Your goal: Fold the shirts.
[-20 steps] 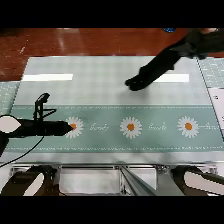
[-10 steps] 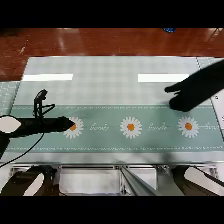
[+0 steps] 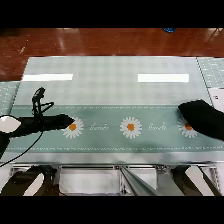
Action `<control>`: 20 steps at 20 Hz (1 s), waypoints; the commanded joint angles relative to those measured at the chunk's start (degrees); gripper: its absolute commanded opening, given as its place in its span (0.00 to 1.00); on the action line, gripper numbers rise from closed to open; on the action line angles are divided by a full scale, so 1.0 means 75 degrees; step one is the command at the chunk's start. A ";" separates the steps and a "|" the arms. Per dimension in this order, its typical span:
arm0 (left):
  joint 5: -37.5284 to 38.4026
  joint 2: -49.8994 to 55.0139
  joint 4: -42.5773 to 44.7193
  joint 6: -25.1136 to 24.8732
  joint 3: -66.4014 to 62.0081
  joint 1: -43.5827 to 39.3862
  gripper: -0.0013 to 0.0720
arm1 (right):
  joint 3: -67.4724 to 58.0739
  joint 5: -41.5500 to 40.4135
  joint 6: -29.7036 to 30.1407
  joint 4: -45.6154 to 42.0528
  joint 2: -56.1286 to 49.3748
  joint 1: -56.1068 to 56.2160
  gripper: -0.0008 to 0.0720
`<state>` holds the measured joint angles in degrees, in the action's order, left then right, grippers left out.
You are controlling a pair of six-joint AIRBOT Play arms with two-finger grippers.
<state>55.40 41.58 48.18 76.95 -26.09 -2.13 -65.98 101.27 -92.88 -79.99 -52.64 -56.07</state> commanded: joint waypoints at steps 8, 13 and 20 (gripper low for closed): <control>-0.0443 0.0082 -0.0026 -0.0536 -0.0291 0.0192 0.04 | 0.2506 -0.0629 -0.0708 -0.2521 0.1431 -0.0452 0.58; -0.0044 0.1437 -0.0047 -0.0545 -0.3506 0.0746 0.04 | 0.0906 -0.2317 -0.0198 0.2116 0.0373 0.0125 0.16; 0.0632 0.3920 0.1288 0.0122 -0.7475 -0.1431 0.04 | -0.0350 -0.4642 0.1276 0.2763 -0.1227 0.6473 0.05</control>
<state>59.40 65.60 50.54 74.65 -74.17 -7.31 -65.98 74.26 -85.86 -56.25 -57.54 -25.34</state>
